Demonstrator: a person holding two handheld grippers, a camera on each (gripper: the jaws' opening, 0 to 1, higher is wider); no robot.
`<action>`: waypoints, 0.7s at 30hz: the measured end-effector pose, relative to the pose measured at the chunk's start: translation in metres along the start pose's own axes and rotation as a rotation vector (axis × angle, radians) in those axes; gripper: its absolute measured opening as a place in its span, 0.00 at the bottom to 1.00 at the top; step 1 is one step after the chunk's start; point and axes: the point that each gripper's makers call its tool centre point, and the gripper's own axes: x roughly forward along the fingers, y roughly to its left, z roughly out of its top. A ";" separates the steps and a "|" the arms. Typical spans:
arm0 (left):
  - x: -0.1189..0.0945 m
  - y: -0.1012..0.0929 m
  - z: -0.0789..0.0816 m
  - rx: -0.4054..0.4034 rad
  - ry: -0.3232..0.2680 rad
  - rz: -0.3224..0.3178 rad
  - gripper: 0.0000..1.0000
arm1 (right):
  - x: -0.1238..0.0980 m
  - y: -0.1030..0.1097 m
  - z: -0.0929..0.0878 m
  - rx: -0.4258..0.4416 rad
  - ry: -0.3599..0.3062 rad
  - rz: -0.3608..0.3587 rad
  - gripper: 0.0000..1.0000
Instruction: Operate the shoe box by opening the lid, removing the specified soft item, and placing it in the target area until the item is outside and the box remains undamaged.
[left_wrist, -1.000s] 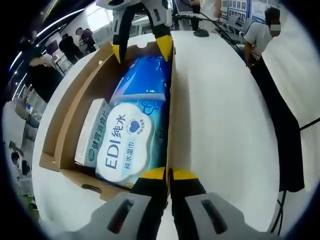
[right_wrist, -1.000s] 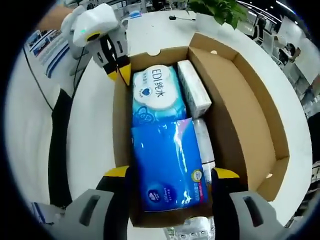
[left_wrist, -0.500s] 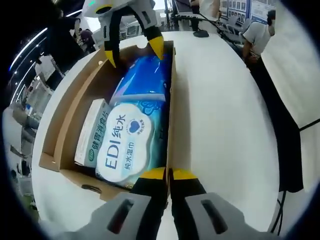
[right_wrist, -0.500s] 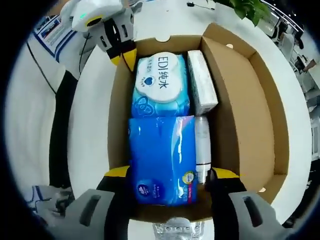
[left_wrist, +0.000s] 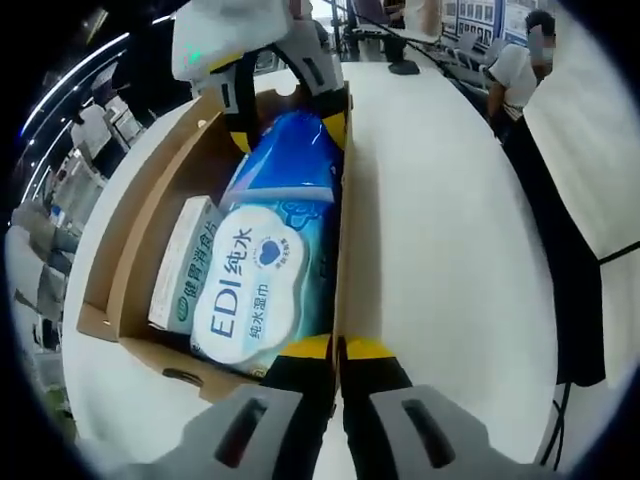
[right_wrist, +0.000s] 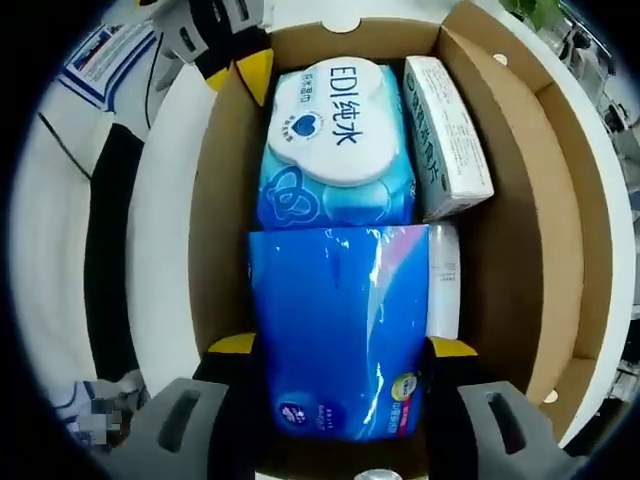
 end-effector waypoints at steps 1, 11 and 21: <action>0.000 0.000 0.000 -0.001 -0.001 -0.002 0.01 | 0.000 0.000 0.000 0.003 0.013 0.002 0.64; 0.000 0.000 0.000 -0.004 0.001 -0.005 0.01 | 0.006 0.000 -0.002 0.010 0.073 -0.010 0.67; 0.000 0.000 0.000 -0.002 0.001 -0.003 0.01 | 0.015 -0.001 -0.001 0.011 0.094 0.002 0.69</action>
